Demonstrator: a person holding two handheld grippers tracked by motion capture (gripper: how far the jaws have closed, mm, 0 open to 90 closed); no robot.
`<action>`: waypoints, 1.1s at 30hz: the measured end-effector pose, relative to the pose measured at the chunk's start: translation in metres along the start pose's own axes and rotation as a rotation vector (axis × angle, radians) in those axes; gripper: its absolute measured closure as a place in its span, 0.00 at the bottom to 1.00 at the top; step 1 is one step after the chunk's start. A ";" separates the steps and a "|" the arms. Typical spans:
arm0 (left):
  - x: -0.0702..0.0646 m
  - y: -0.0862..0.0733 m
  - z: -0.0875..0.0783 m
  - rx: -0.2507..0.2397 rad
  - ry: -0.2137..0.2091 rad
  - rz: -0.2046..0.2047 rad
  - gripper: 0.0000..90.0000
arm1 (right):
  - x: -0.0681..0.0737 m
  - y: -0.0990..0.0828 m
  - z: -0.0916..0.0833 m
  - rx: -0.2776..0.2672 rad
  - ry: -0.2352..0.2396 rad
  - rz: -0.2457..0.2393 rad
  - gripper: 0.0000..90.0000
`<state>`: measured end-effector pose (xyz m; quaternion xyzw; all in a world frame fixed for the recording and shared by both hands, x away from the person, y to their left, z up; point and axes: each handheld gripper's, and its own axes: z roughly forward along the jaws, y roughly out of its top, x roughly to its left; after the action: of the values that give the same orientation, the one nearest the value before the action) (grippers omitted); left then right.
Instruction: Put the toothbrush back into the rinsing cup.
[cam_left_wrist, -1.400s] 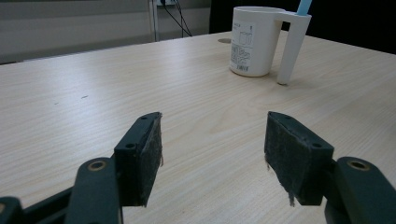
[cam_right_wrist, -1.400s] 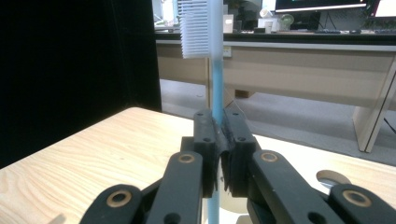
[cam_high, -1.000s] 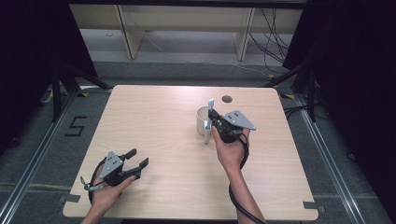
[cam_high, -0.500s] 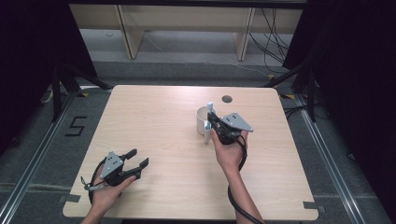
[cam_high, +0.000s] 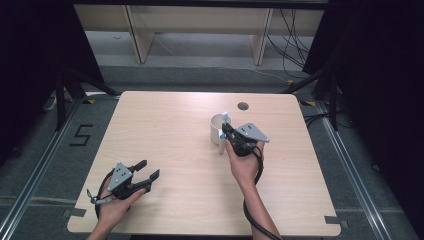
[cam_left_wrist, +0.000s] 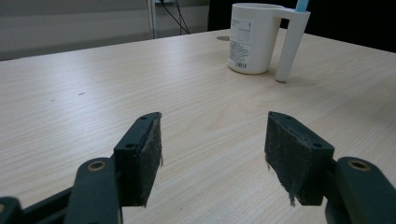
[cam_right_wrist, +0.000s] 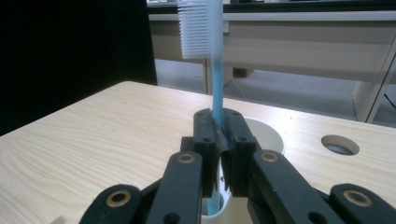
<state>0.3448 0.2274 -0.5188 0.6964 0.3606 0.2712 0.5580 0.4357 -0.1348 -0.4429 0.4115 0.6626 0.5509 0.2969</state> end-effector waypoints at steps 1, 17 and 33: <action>0.000 0.000 -0.001 0.007 0.003 -0.002 0.40 | 0.001 -0.001 0.000 0.006 0.006 0.012 0.95; -0.001 -0.001 0.000 0.008 0.000 0.003 0.40 | 0.001 -0.011 0.007 0.057 0.005 0.009 0.95; 0.000 -0.001 0.000 0.012 0.004 0.001 0.40 | 0.002 -0.015 0.008 0.073 -0.006 -0.015 0.87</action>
<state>0.3439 0.2275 -0.5201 0.6996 0.3630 0.2705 0.5528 0.4383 -0.1295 -0.4589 0.4189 0.6843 0.5229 0.2878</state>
